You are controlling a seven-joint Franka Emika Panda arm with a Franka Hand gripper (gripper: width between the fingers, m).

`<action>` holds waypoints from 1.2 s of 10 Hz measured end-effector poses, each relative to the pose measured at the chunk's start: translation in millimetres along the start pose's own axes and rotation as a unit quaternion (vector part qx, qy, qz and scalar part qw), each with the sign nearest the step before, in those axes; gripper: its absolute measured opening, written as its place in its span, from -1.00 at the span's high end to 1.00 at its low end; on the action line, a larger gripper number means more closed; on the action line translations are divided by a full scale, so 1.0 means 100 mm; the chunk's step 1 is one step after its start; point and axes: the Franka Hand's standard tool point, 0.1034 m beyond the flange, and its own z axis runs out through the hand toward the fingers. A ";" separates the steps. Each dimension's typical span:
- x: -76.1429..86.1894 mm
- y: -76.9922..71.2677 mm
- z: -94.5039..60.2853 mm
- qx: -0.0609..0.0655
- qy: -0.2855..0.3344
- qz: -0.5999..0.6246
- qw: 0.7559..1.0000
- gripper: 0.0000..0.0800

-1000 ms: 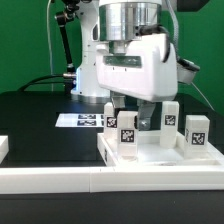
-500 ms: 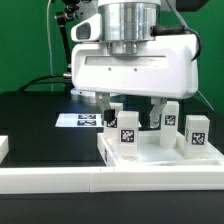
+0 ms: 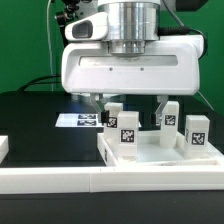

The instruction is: Assemble square table

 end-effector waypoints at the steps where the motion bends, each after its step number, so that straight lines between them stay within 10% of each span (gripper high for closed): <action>1: 0.00 0.01 0.01 -0.001 0.000 -0.028 1.000 -0.62; 3: 0.00 0.01 0.01 -0.002 0.000 -0.045 0.999 -0.56; 6: 0.00 0.01 0.01 -0.002 0.000 -0.031 1.000 0.28; 12: -0.01 0.02 0.01 -0.001 0.000 0.165 0.986 0.28</action>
Offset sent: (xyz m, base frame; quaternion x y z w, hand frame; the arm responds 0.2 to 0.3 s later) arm 0.0000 0.0000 0.0000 0.0000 0.0000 0.0000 1.0000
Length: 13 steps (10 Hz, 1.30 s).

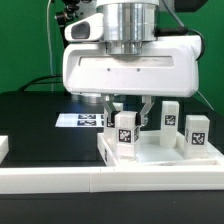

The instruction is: Assemble square table

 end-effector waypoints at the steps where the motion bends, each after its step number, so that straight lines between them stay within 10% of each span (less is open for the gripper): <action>1: 0.00 0.00 0.00 -0.001 0.000 0.061 0.998 0.27; 13: -0.04 -0.02 0.02 0.005 -0.004 0.512 0.859 0.27</action>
Offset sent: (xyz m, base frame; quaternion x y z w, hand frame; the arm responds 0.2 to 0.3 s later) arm -0.0159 0.0045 -0.0084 -0.0169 -0.0089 0.2531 0.9673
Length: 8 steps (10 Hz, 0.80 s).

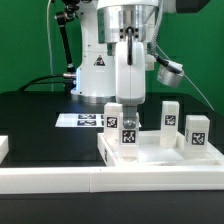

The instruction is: Assemble square table

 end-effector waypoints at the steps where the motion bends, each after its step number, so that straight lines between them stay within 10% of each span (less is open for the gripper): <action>1: 0.00 0.00 0.00 0.000 0.000 0.035 0.999 0.27; 3: 0.00 0.00 0.00 0.000 0.000 0.036 0.999 0.27; 5: 0.03 0.01 0.00 -0.004 -0.001 -0.027 1.000 -0.49; 8: 0.02 0.02 0.00 -0.008 -0.002 -0.142 0.990 -0.60</action>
Offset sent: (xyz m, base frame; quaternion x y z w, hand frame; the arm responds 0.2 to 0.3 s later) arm 0.0000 0.0000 0.0000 0.0000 0.0000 0.0000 1.0000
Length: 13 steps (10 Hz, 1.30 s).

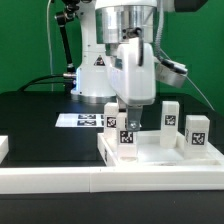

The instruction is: Assemble square table

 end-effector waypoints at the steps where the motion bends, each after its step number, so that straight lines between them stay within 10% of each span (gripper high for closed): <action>1: 0.00 0.00 0.00 0.000 0.001 -0.041 0.999 -0.62; 6: -0.02 -0.01 0.00 -0.002 0.003 -0.248 0.969 -0.62; 13: 0.02 -0.01 -0.01 -0.011 0.011 -0.507 0.862 -0.62</action>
Offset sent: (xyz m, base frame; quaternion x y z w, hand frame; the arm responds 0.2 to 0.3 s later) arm 0.0051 0.0044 -0.0001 -0.0045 -0.0095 -0.1925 0.9812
